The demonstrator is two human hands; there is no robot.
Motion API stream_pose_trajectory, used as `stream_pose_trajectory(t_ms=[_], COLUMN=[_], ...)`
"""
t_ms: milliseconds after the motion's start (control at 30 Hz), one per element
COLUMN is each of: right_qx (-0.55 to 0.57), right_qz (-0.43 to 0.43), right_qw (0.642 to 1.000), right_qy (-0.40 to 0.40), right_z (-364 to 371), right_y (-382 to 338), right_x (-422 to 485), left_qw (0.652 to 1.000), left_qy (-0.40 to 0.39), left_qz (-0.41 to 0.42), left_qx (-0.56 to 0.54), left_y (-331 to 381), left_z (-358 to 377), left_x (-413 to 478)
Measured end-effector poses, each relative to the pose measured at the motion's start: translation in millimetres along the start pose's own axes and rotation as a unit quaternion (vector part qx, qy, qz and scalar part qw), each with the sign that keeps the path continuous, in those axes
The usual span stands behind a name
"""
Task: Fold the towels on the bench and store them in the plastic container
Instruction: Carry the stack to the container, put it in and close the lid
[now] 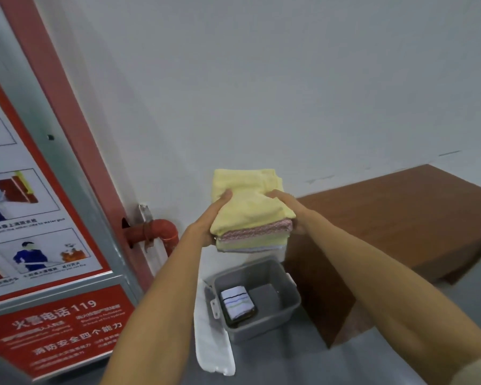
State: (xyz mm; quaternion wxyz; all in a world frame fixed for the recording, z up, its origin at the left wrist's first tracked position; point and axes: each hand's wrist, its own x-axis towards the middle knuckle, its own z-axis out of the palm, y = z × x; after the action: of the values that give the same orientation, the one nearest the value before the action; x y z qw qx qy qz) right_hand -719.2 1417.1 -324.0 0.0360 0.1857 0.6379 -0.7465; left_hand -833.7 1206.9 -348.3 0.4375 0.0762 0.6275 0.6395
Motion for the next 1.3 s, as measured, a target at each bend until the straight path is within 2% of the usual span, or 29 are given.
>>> stream_pose_trajectory(t_ms=[267,467,633,800,1000,1300], right_qx=[0.028,0.024,0.004,0.009,0.005,0.016], right_qz=[0.021,0.069,0.109,0.135,0.161,0.166], right_qw=[0.999,0.994,0.986,0.979,0.976,0.978], right_qy=[-0.035,-0.076,-0.129,-0.156,-0.147,-0.123], right_z=[-26.9,-52.7,-75.7,-94.9,-108.7,-128.9], right_y=[-15.9,11.1,53.2,102.8,169.0,355.6], right_x=[125.6,203.7,273.1,319.0,361.5,448.9], left_qw=[0.999,0.991,0.977,0.968,0.962,0.961], left_qy=[0.022,0.066,0.137,0.170,0.182,0.205], left_qz=[-0.003,-0.004,0.006,0.006,-0.014,-0.017], left_qx=[-0.043,-0.112,-0.161,-0.184,-0.204,-0.185], left_y=[32.3,6.4,-27.1,-68.5,-140.4,-292.8], left_z=[-38.6,-45.8,-43.2,-46.2,-63.8,-123.9], left_x=[102.9,158.8,198.8,237.5,287.8,391.4])
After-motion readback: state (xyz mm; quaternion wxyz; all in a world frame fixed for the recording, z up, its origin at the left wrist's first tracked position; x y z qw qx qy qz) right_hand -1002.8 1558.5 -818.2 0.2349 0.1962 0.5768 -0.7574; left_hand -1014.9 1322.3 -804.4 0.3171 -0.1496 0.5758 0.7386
